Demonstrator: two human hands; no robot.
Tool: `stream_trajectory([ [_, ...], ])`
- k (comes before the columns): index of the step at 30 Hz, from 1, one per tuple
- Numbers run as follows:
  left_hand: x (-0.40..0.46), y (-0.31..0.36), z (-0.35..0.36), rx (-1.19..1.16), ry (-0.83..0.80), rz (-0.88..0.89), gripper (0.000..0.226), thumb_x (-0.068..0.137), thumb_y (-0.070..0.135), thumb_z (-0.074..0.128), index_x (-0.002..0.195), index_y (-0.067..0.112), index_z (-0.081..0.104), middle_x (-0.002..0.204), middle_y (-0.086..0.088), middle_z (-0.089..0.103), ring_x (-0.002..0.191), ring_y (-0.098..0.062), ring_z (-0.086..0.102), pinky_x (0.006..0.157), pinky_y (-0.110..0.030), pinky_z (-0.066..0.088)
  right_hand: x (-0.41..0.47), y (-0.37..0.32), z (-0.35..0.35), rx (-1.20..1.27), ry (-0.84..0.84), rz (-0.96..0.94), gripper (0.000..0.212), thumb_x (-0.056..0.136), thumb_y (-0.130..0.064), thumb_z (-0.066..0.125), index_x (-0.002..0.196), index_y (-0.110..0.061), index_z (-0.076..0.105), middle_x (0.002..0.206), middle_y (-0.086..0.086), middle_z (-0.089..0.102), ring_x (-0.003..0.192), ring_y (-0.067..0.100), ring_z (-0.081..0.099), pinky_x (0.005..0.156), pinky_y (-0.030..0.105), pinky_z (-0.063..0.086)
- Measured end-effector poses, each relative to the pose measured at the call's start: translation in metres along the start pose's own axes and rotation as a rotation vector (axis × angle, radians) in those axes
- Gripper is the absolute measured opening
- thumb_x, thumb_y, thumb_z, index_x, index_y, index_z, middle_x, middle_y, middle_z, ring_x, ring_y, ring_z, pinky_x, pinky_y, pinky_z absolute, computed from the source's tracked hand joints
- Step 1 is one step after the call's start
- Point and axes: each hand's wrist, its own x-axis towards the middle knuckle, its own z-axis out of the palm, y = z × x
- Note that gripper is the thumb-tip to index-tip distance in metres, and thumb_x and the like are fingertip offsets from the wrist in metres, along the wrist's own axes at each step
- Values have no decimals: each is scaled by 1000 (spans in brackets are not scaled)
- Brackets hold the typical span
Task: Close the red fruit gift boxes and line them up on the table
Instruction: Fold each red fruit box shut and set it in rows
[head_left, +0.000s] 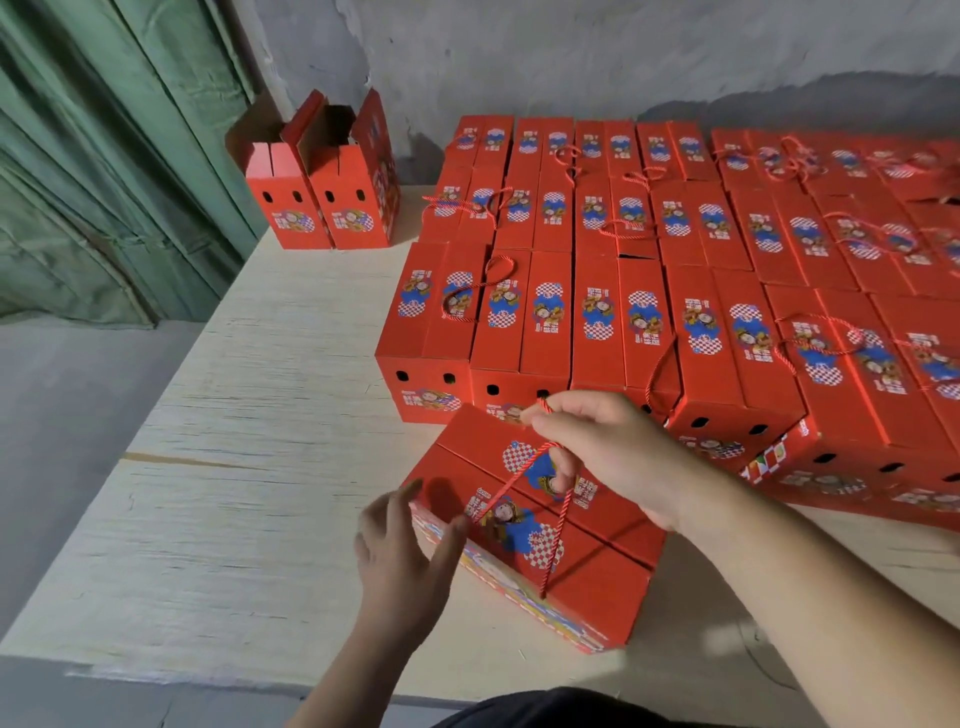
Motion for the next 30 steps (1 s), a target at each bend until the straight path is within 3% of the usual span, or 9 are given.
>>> stream_trajectory([
  [3, -12, -14, 10, -353, -135, -107, 72, 86, 41, 74, 142, 47, 31, 139, 6, 44, 125, -6, 55, 96, -24, 52, 2, 11, -17, -290, 34, -176, 26, 104, -43, 52, 94, -25, 69, 77, -3, 72, 58, 10, 60, 60, 36, 49],
  [5, -17, -14, 19, -557, -181, -301, 93, 79, 54, 80, 147, 54, 17, 141, 7, 48, 119, 1, 62, 89, -21, 56, 7, 33, -26, -412, 135, -204, 24, 101, -42, 56, 120, -32, 66, 95, -9, 72, 84, 7, 67, 77, 40, 55],
  [7, -22, -11, 29, -733, -264, -530, 105, 75, 59, 83, 146, 67, 6, 139, 9, 56, 110, -17, 72, 96, -40, 55, 13, 62, -32, -478, 133, -49, 49, 98, -53, 55, 144, -34, 50, 129, -13, 64, 118, 9, 61, 97, 34, 50],
  [10, -30, -3, 39, -773, -458, -555, 79, 70, 71, 80, 118, 83, 19, 122, 26, 70, 102, -12, 75, 86, -34, 52, 15, 98, -27, -505, -115, 294, 93, 82, -85, 50, 158, -36, 30, 161, -11, 36, 146, 14, 39, 117, 38, 35],
  [15, -32, -4, 56, -876, -275, -316, 84, 88, 40, 80, 149, 56, 26, 137, 11, 66, 123, -8, 65, 94, -26, 52, 28, 114, 5, -498, -105, 261, 96, 63, -93, 55, 147, -49, 39, 142, -25, 53, 132, 6, 52, 110, 35, 44],
  [20, -9, -21, 28, -864, -54, -239, 76, 93, 27, 74, 154, 44, 31, 144, 0, 61, 130, -22, 62, 105, -42, 51, 29, 102, 66, -352, -143, 153, 61, 73, -77, 59, 129, -64, 38, 127, -34, 59, 124, 3, 58, 107, 33, 45],
  [24, 26, -46, -10, -815, -58, -229, 44, 103, 27, 60, 144, 42, 50, 136, -4, 67, 124, -27, 65, 104, -47, 48, 20, 100, 113, -238, -117, 147, 91, 73, -80, 50, 152, -54, 14, 134, -34, 47, 129, 6, 54, 107, 31, 45],
  [28, 33, -64, -35, -681, -156, -202, 48, 104, 35, 57, 149, 45, 45, 136, 7, 67, 125, -16, 64, 105, -43, 51, 10, 99, 128, -103, -145, 140, 71, 73, -75, 65, 124, -81, 15, 121, -53, 49, 108, -23, 52, 95, 15, 45],
  [30, 24, -70, -42, -683, -213, -214, 52, 101, 38, 62, 149, 48, 45, 135, 6, 68, 121, -15, 66, 98, -34, 56, 2, 104, 128, -59, -230, 106, 91, 71, -69, 79, 134, -77, 15, 133, -48, 47, 119, -19, 52, 101, 22, 44],
])
